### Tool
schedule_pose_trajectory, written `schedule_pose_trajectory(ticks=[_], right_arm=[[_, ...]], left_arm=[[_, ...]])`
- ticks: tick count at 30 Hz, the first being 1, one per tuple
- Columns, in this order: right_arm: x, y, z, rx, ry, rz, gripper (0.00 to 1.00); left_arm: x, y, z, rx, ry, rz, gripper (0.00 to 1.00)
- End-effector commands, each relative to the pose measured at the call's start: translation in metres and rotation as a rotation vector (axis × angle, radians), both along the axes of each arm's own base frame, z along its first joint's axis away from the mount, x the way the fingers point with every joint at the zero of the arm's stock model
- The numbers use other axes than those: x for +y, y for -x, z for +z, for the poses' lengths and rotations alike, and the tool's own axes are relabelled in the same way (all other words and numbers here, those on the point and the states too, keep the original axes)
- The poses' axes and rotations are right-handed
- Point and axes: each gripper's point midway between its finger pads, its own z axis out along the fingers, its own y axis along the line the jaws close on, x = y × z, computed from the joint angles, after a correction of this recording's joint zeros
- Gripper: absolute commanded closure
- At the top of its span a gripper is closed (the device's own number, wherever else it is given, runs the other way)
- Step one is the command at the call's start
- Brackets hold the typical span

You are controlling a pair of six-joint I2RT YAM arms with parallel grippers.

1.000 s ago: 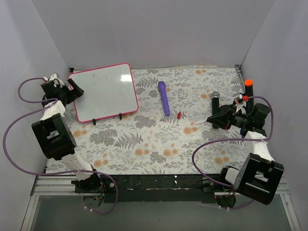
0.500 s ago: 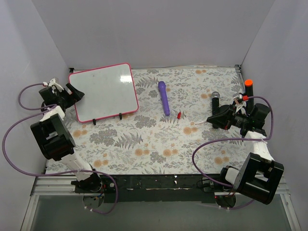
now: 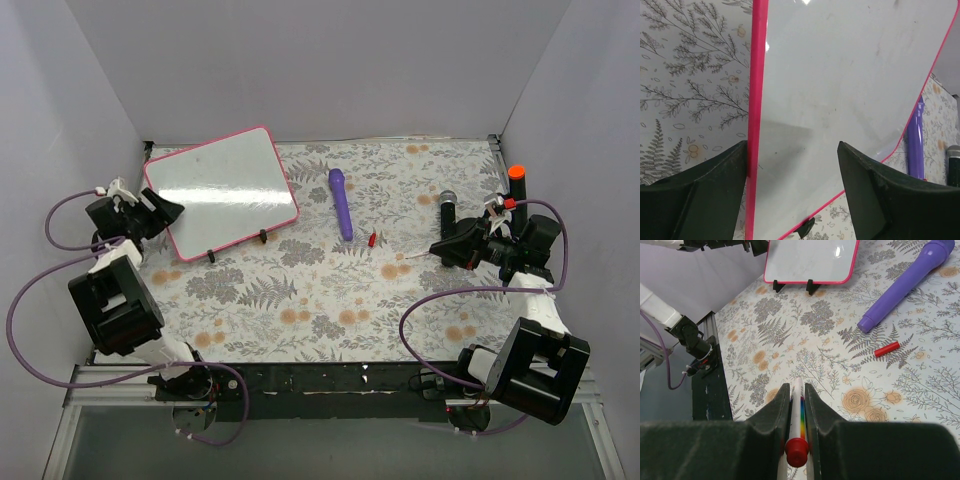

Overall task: Write a sentence on the whiteboard
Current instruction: Move the whiteboard stand to the center of the board.

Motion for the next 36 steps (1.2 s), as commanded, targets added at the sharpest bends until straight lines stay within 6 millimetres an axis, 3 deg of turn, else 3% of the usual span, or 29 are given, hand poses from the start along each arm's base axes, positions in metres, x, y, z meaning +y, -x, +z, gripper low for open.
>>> schedule_pose_trajectory(ticks=[1, 8, 14, 19, 20, 30, 36], right_arm=[[0.002, 0.004, 0.02, -0.085, 0.005, 0.06, 0.99], [0.003, 0.004, 0.02, -0.087, 0.008, 0.057, 0.99], [0.003, 0.005, 0.019, -0.086, 0.006, 0.059, 0.99], [0.003, 0.005, 0.019, -0.086, 0.006, 0.06, 0.99], [0.003, 0.005, 0.02, -0.089, 0.007, 0.06, 0.99], [0.003, 0.006, 0.02, -0.094, 0.007, 0.066, 0.99], [0.003, 0.006, 0.021, -0.095, 0.006, 0.069, 0.99]], left_arm=[[-0.029, 0.013, 0.024, -0.076, 0.048, -0.086, 0.31], [-0.043, 0.025, 0.016, -0.067, 0.095, -0.115, 0.31], [-0.057, 0.033, 0.018, -0.082, 0.098, -0.133, 0.22], [-0.043, 0.03, 0.019, -0.073, 0.065, -0.047, 0.11], [-0.041, 0.029, 0.017, -0.065, 0.067, -0.039, 0.02], [-0.021, 0.013, 0.017, -0.069, 0.138, -0.055, 0.02], [-0.022, 0.0, 0.015, -0.076, 0.168, -0.153, 0.02]])
